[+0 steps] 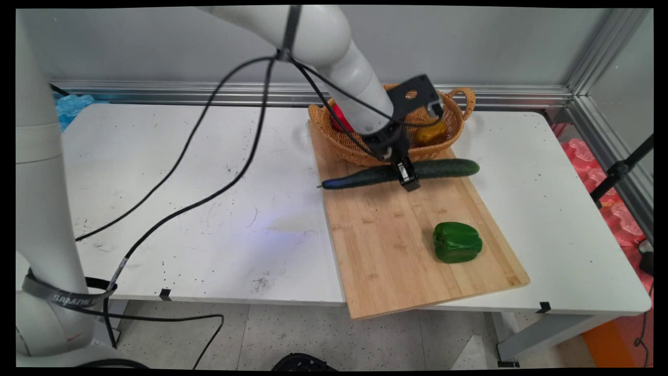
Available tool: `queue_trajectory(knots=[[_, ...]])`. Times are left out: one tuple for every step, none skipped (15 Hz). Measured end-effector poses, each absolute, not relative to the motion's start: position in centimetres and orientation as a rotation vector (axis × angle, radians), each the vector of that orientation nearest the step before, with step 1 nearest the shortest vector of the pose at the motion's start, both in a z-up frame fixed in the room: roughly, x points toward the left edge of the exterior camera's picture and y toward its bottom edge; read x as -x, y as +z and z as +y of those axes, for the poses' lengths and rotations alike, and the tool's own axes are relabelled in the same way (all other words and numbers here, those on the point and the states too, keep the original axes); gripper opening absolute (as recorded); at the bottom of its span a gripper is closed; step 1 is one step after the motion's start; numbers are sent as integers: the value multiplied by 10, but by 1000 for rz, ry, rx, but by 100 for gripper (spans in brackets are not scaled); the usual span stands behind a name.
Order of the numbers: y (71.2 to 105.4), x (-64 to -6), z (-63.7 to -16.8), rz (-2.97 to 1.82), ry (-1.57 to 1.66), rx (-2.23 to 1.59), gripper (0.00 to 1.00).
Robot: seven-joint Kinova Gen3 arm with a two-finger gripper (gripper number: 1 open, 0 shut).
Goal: Place the picked object on the cutting board
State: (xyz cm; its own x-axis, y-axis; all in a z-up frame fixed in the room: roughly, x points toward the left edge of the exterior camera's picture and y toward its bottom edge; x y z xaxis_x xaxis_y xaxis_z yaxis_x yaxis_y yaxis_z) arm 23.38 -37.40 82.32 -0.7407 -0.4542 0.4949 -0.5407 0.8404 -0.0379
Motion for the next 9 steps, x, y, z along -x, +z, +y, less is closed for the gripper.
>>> queue_trajectory(knots=[[813, -232, -378, -2546, 240, -736, 0], [805, -230, -381, -2550, 234, -738, 0], [798, -229, -384, -2553, 229, -739, 0], [794, -228, -385, -2554, 225, -740, 0], [788, -227, -387, -2555, 219, -742, 0], [782, -225, -389, -2553, 211, -747, 0], [778, -224, -390, -2548, 202, -754, 0], [775, -223, -391, -2540, 194, -765, 0], [773, -223, -391, -2532, 187, -776, 0]])
